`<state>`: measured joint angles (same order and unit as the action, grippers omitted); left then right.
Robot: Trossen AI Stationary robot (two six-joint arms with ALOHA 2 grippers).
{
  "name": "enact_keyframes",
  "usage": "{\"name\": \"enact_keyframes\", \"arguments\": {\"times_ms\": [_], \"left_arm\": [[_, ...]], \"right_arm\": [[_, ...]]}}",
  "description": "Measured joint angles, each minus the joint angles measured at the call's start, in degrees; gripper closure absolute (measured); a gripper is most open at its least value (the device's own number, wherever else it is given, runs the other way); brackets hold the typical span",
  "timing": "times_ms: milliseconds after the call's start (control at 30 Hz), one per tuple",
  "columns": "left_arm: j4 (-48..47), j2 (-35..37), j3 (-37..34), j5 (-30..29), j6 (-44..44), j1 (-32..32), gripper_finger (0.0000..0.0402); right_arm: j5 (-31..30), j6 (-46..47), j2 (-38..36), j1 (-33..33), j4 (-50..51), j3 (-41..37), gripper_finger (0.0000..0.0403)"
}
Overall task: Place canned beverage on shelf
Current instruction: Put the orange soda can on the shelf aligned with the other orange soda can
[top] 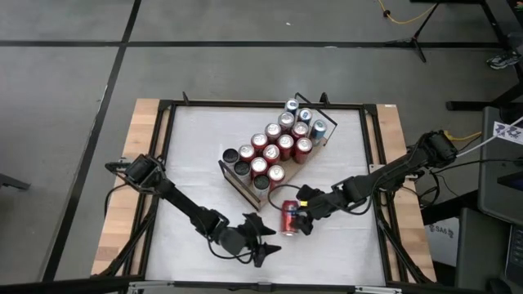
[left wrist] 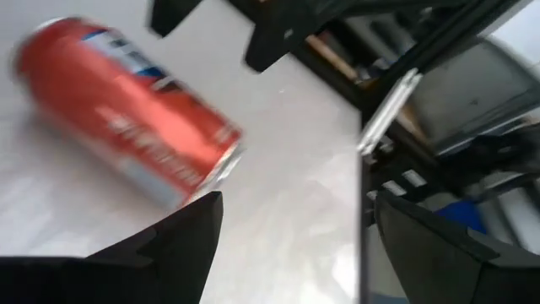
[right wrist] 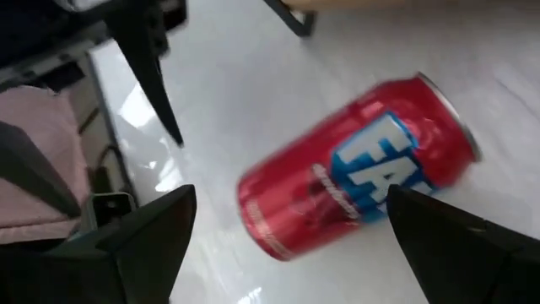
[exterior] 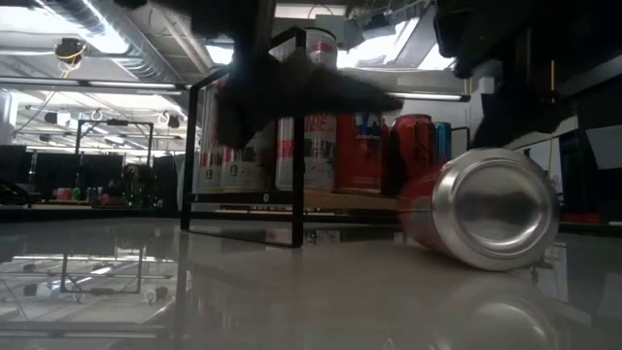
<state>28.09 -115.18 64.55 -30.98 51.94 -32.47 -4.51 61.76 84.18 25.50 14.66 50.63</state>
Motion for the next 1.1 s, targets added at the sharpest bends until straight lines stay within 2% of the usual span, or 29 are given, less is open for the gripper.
{"name": "enact_keyframes", "arguments": {"times_ms": [200, 333, 767, 1100], "left_arm": [[-6.20, 0.00, 0.00, -2.33, 1.93, 0.58, 0.0097], [-6.42, 0.00, 0.00, -3.06, 1.90, 1.84, 0.0097], [-6.53, 0.00, 0.00, -3.04, 1.88, 2.55, 0.0097], [-7.07, 0.00, 0.00, -2.99, 1.44, 2.40, 0.0097]], "right_arm": [[-2.61, 7.29, -0.02, 0.00, 7.71, -0.02, 0.0027], [-4.57, 11.87, -0.02, 0.00, 9.17, -0.02, 0.0027], [-5.08, 28.73, 1.52, 0.00, 8.46, -0.02, 0.0027], [-6.56, 33.13, 8.34, 0.00, 2.04, 0.11, 0.0027]]}}
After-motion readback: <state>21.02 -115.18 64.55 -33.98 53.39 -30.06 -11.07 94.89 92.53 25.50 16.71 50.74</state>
